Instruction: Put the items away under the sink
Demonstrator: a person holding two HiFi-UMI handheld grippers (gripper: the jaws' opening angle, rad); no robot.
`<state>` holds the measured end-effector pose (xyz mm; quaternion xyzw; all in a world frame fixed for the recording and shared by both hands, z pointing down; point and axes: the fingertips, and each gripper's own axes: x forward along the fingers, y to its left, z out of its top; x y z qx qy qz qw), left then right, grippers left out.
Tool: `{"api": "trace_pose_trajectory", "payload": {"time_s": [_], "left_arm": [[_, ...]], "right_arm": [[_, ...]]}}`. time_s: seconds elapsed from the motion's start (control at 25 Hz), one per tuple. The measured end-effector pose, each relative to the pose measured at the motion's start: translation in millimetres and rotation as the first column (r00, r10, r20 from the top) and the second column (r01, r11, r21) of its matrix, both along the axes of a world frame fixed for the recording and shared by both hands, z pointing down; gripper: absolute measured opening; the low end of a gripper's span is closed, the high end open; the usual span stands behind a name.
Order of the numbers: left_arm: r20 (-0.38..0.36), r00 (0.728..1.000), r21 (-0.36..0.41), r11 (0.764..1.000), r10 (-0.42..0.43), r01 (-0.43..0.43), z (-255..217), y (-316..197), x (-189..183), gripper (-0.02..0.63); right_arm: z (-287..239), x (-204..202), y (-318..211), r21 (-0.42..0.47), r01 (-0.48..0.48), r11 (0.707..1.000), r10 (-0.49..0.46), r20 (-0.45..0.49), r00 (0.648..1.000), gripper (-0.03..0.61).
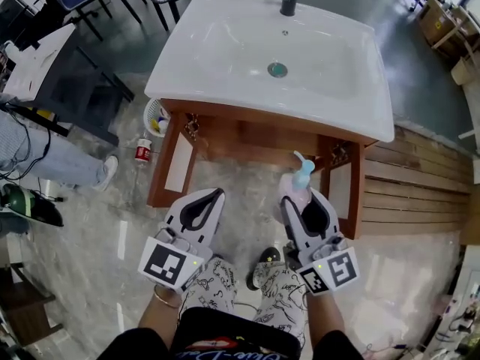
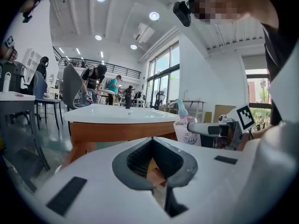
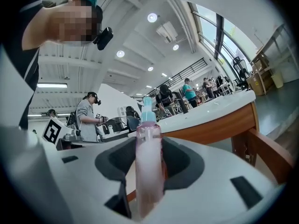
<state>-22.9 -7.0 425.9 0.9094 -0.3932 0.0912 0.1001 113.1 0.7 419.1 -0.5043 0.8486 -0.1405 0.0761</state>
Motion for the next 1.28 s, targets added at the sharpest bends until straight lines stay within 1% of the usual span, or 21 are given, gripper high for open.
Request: {"api": "trace_pose_trajectory", "payload": {"time_s": [0.16, 0.4, 0.6, 0.8, 1.08, 1.16, 1.28], "left_arm": [[-0.012, 1.0, -0.006, 1.0, 0.001, -0.001, 28.4, -7.8, 1.4, 0.008], [-0.019, 1.0, 0.028, 1.0, 0.012, -0.012, 66.9, -18.4, 7.1, 0.008], [-0.036, 0.999, 0.032, 0.999, 0.018, -0.017, 100.8, -26.4, 6.7, 0.008], [-0.075, 0.997, 0.031, 0.999, 0.027, -0.025, 134.7, -35.9, 12.6, 0.008], [-0.108, 0.992, 0.079, 0.995, 0.067, -0.058, 168.2, -50.7, 20.4, 0.008], [-0.122, 0.989, 0.101, 0.992, 0.086, -0.074, 176.1, -54.4, 19.9, 0.008], [-0.125, 0.988, 0.137, 0.988, 0.092, -0.075, 189.7, -56.4, 13.1, 0.008]], "right_arm": [[24.3, 0.8, -7.2, 0.006, -0.009, 1.0, 0.009, -0.005, 1.0, 0.184], [66.6, 4.7, -15.7, 0.017, -0.015, 1.0, 0.016, -0.005, 1.0, 0.184], [98.0, 7.4, -25.3, 0.026, -0.027, 0.999, 0.027, 0.006, 1.0, 0.184], [122.6, 12.8, -36.6, 0.06, -0.033, 0.998, 0.033, -0.004, 0.999, 0.184], [150.2, 15.0, -42.7, 0.109, -0.05, 0.993, 0.054, -0.036, 0.998, 0.184], [159.0, 14.3, -44.2, 0.13, -0.058, 0.99, 0.064, -0.041, 0.997, 0.184], [175.5, 9.3, -43.9, 0.15, -0.067, 0.986, 0.075, -0.048, 0.996, 0.184]]}}
